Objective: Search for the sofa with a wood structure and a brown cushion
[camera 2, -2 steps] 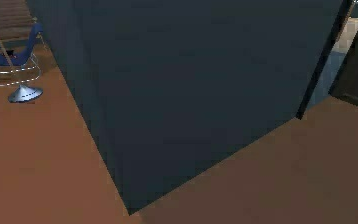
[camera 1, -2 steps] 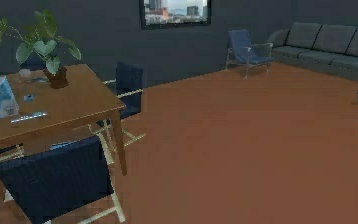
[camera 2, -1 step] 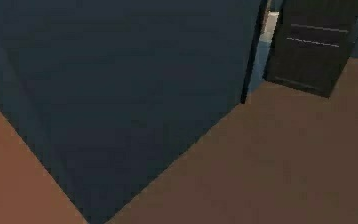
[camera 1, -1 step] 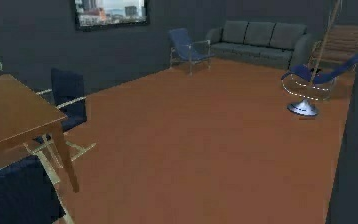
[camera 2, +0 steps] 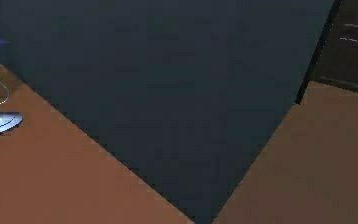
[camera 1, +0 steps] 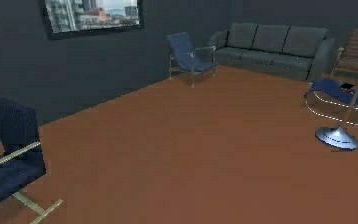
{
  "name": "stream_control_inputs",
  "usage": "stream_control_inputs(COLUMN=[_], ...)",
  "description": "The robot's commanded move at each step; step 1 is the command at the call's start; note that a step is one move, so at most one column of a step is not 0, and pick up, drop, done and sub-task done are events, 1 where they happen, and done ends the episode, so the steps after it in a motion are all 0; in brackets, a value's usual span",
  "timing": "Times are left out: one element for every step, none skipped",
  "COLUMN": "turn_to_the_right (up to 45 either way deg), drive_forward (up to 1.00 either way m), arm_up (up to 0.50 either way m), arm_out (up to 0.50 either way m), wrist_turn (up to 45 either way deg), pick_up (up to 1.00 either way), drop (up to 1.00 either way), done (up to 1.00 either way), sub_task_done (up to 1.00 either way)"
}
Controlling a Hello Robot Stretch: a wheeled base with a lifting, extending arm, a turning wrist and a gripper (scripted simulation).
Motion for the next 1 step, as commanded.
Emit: stream_control_inputs(turn_to_the_right=[24.0], drive_forward=[0.00], arm_up=[0.00], arm_out=[0.00], wrist_turn=[0.0], pick_up=[0.00], drop=[0.00], done=[0.00], sub_task_done=[0.00])
